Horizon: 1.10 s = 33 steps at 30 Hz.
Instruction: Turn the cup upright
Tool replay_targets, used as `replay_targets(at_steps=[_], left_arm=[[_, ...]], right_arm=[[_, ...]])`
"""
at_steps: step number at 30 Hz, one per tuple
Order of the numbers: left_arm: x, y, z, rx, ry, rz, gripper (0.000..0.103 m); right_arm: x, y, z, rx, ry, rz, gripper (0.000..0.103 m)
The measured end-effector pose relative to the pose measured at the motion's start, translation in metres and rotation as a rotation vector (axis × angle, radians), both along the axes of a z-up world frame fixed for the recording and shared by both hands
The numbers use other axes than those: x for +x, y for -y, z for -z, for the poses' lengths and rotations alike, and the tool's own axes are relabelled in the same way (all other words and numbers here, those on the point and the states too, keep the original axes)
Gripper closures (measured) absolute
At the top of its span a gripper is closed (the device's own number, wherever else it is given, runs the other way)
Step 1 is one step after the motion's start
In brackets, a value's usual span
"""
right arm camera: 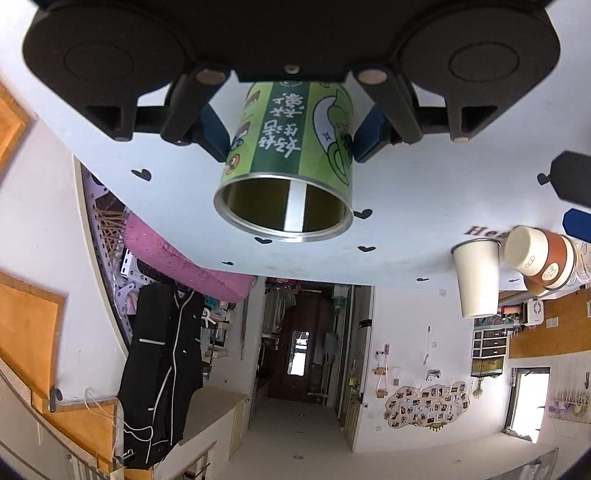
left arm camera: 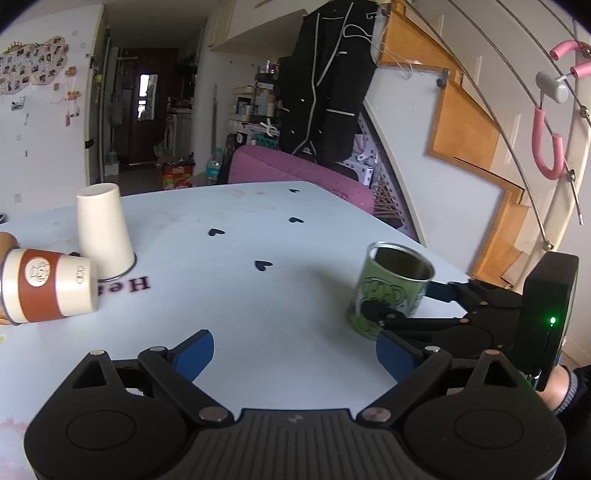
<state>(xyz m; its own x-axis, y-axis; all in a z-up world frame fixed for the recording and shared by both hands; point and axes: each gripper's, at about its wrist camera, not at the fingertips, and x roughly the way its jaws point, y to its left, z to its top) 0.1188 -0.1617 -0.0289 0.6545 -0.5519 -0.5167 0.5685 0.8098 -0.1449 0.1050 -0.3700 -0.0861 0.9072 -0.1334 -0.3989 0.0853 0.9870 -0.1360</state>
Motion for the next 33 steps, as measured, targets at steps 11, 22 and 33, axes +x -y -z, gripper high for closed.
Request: replay_targets(at_steps=[11,22,33], left_arm=[[-0.016,-0.021,-0.003,-0.003,0.091,-0.069,0.002],[-0.056,-0.06,-0.005,0.017,0.187,-0.161,0.0],[-0.085,-0.08,-0.01,0.005,0.227,-0.223,0.0]], right_arm=[[-0.02,0.002,-0.014,0.079,0.039,0.071,0.006],[-0.1,-0.031,-0.047,0.061,0.137,0.163,0.0],[-0.142,-0.049,-0.059,0.046,0.177,0.177,0.0]])
